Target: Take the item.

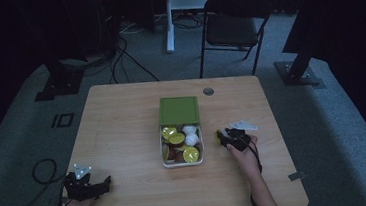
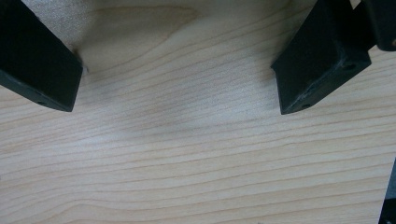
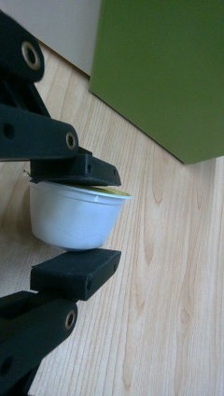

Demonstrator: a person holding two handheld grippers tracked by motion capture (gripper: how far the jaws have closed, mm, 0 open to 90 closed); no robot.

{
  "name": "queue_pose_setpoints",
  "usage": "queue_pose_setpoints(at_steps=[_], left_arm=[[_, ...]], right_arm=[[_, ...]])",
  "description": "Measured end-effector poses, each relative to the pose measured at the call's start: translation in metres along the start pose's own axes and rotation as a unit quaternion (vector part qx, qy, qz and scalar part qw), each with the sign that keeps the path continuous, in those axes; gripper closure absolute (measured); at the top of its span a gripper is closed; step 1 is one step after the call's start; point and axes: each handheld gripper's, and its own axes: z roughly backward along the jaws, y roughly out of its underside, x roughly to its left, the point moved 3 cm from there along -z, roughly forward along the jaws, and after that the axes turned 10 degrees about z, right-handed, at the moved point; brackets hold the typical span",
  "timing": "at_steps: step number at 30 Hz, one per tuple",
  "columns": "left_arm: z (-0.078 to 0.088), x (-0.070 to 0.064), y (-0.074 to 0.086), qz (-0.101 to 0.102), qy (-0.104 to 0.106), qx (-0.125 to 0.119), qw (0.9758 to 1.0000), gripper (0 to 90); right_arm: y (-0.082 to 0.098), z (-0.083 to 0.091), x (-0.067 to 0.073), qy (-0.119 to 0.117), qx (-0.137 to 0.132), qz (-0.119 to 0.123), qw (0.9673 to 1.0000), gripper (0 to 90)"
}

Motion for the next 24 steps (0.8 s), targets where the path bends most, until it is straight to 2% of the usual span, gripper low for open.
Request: queue_pose_setpoints(at_steps=[3,8,14,18,24], left_arm=[[0.0000,0.0000,0.0000,0.000,0.000,0.000,1.0000,0.9],[0.0000,0.0000,0.0000,0.000,0.000,0.000,1.0000,0.9],[0.0000,0.0000,0.0000,0.000,0.000,0.000,1.0000,0.9],[0.0000,0.0000,0.0000,0.000,0.000,0.000,1.0000,0.9],[0.0000,0.0000,0.0000,0.000,0.000,0.000,1.0000,0.9]], right_arm=[[-0.0003,0.0003,-0.0006,-0.007,0.003,-0.002,1.0000,57.0],[0.0001,-0.0002,-0.0037,-0.002,0.005,-0.006,1.0000,54.4],[0.0018,-0.0016,-0.0034,-0.016,0.020,-0.017,0.9995,51.4],[0.0010,-0.0001,-0.0046,-0.023,0.014,-0.032,0.9991,45.8],[-0.0048,0.0074,-0.0062,-0.022,0.003,-0.031,0.9993,40.2]])
